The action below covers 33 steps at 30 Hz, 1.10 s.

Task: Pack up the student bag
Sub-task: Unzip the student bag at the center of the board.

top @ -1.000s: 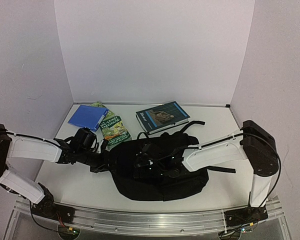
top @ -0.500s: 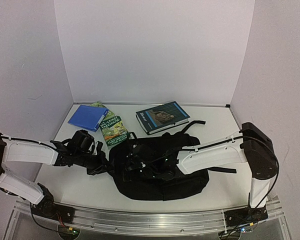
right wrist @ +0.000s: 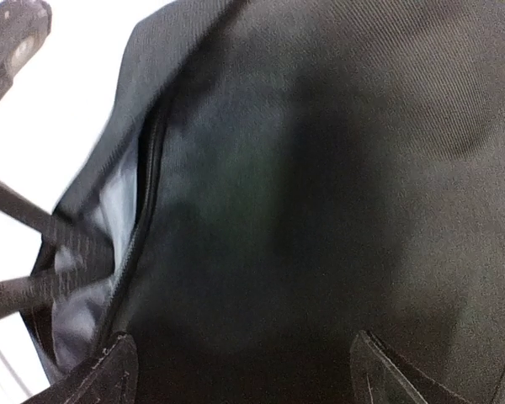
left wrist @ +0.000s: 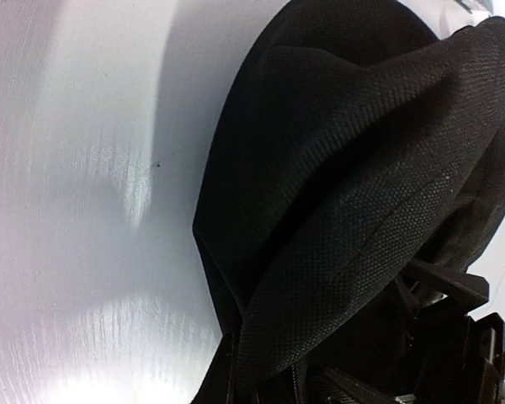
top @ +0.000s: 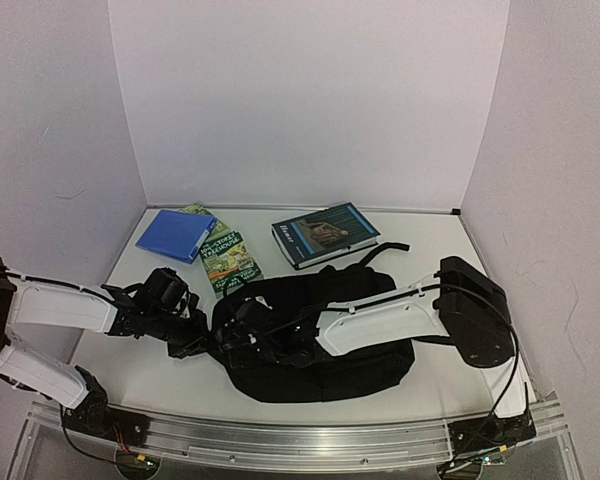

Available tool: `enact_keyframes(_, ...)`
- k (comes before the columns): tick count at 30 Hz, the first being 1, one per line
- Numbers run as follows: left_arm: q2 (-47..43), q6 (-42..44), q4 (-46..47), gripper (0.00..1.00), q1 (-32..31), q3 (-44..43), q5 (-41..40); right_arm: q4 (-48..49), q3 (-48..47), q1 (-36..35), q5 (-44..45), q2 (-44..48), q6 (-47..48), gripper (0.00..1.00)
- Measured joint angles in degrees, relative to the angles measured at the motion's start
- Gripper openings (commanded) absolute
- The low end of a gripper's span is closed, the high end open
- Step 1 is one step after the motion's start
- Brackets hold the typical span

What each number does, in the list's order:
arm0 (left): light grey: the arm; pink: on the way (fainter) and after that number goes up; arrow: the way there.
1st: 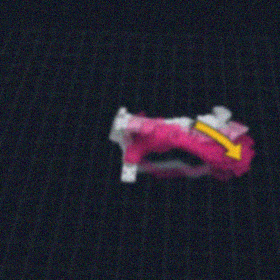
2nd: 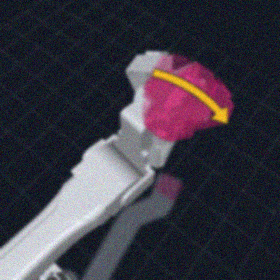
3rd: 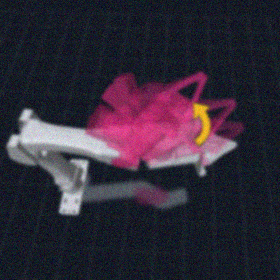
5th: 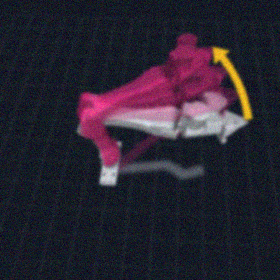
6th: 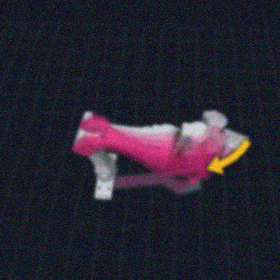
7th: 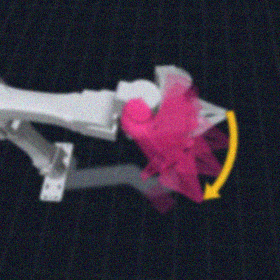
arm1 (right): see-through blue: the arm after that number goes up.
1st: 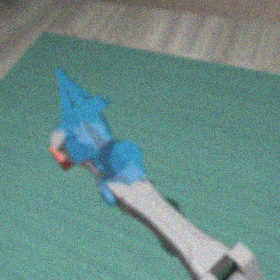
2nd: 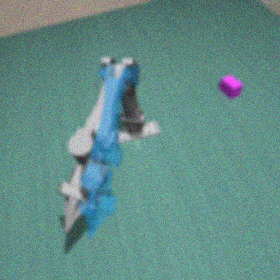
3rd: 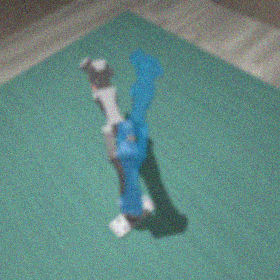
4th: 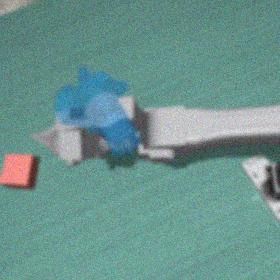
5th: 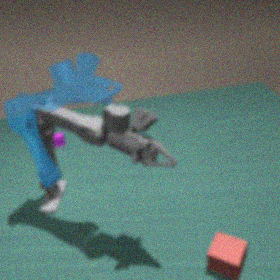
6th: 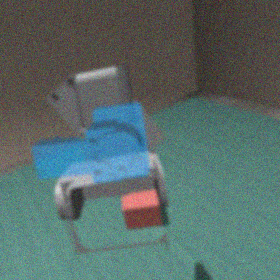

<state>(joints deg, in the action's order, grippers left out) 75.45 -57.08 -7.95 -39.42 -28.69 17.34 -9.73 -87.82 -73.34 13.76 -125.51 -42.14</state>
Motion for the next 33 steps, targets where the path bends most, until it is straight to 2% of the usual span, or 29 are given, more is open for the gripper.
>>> enact_keyframes(7, 2.9, 0.0, 1.2, 0.00, 0.1, -0.1, 0.3, -1.2, -7.2, 0.0, 2.0, -5.4, 1.8, 0.85)
enact_keyframes(11, 3.4, 0.1, 1.6, 0.00, 0.2, -0.1, 0.5, -1.5, -10.3, 0.0, 2.7, -7.5, 2.2, 0.80)
enact_keyframes(14, 3.7, 0.1, 1.5, 0.00, 0.3, -0.1, 0.5, -1.9, -12.8, 0.2, 3.4, -9.3, 2.1, 0.68)
enact_keyframes(17, 3.8, 0.1, 1.5, 0.00, 0.3, -0.1, 0.5, -1.9, -14.5, 0.8, 3.5, -10.7, 1.7, 0.49)
enact_keyframes(22, 3.6, 0.1, 1.4, 0.00, 0.3, -0.1, 0.5, -1.9, -14.9, 1.8, 3.1, -11.1, 1.1, 0.35)
enact_keyframes(26, 3.0, 0.0, 1.0, 0.00, 0.3, -0.1, 0.4, -1.9, -14.9, 2.6, 2.4, -11.1, 0.6, 0.29)
enact_keyframes(30, 2.8, 0.0, 0.9, 0.00, 0.3, -0.1, 0.4, -1.9, -14.9, 3.0, 2.0, -11.1, 0.6, 0.11)
enact_keyframes(33, 2.8, 0.0, 0.9, 0.00, 0.2, -0.1, 0.4, -1.9, -14.9, 3.2, 2.1, -11.3, 1.1, 0.01)
